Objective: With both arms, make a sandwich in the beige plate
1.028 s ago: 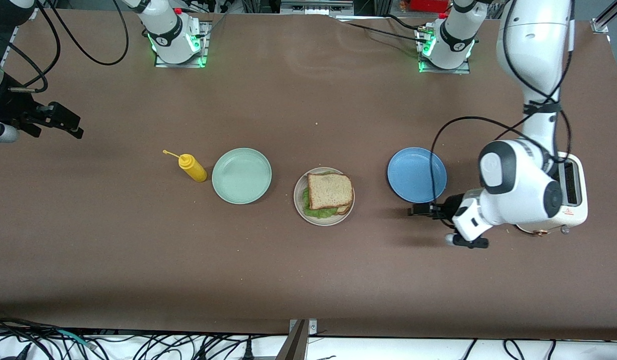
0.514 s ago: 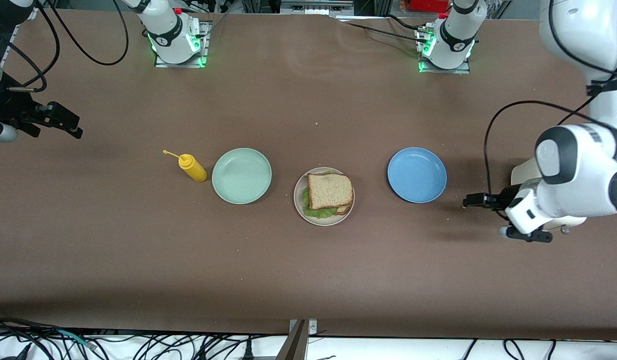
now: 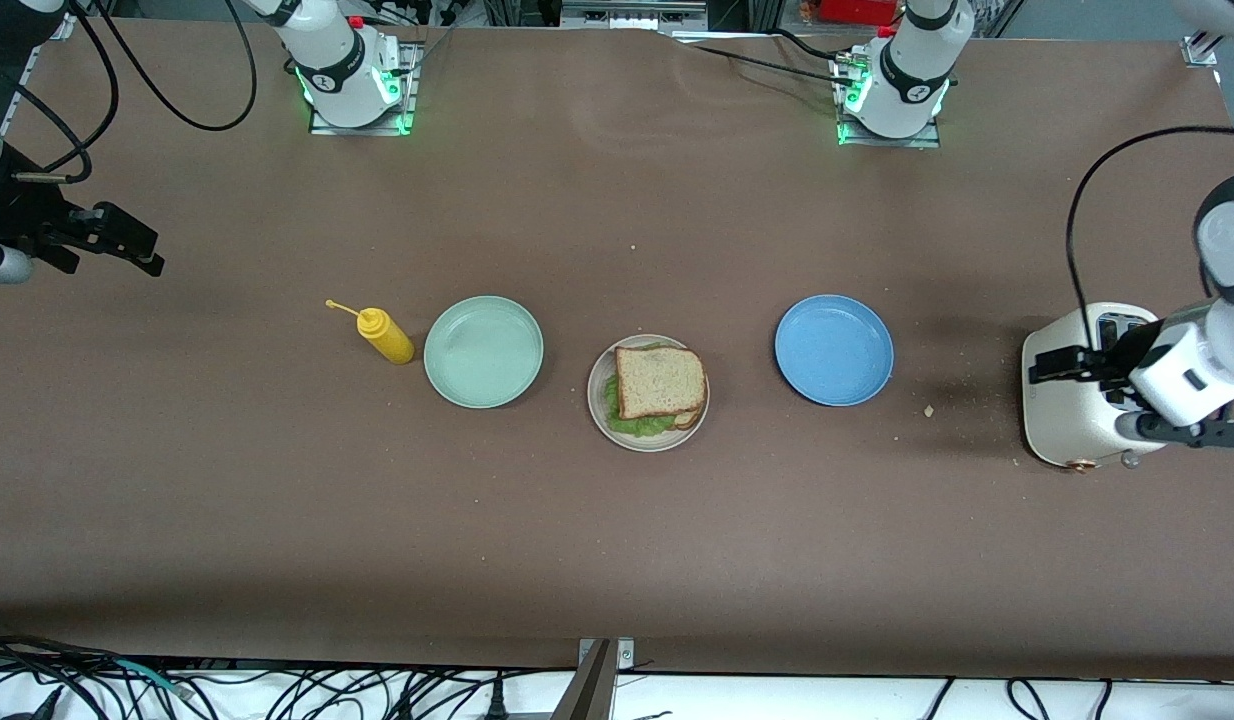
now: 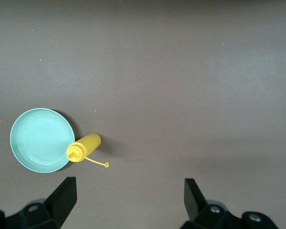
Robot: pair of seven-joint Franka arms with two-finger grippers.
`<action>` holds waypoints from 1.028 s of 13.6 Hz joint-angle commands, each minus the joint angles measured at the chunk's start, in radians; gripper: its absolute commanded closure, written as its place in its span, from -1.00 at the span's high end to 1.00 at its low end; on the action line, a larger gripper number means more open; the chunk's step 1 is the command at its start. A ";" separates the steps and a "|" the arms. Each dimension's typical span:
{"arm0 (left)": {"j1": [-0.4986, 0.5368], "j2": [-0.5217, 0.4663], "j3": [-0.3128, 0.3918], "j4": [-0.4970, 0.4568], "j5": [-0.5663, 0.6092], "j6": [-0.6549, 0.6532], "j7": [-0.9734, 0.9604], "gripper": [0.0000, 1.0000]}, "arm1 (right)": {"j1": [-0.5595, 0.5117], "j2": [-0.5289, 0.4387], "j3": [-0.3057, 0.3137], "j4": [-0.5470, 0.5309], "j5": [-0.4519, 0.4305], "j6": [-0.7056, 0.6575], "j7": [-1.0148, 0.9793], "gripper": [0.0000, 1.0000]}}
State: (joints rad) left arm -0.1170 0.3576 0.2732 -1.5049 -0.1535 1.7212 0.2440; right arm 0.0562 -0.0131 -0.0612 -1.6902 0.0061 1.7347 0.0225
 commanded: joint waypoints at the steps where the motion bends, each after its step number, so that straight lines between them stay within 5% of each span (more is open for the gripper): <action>1: 0.005 -0.092 -0.015 -0.012 0.049 -0.063 -0.022 1.00 | -0.001 0.004 0.000 0.023 0.015 -0.023 0.004 1.00; 6: 0.002 -0.256 -0.051 -0.014 0.051 -0.167 -0.142 1.00 | -0.001 0.004 0.000 0.021 0.015 -0.023 0.002 1.00; 10: 0.016 -0.325 -0.132 -0.011 0.116 -0.252 -0.187 1.00 | 0.001 0.012 0.001 0.035 0.011 -0.023 -0.009 1.00; 14: 0.007 -0.364 -0.141 -0.012 0.115 -0.275 -0.184 1.00 | -0.002 0.015 0.000 0.035 0.015 -0.023 -0.015 1.00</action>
State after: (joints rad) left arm -0.1129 0.0288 0.1452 -1.5003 -0.0749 1.4538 0.0630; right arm 0.0565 -0.0117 -0.0605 -1.6863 0.0061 1.7338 0.0220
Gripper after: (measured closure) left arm 0.000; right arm 0.000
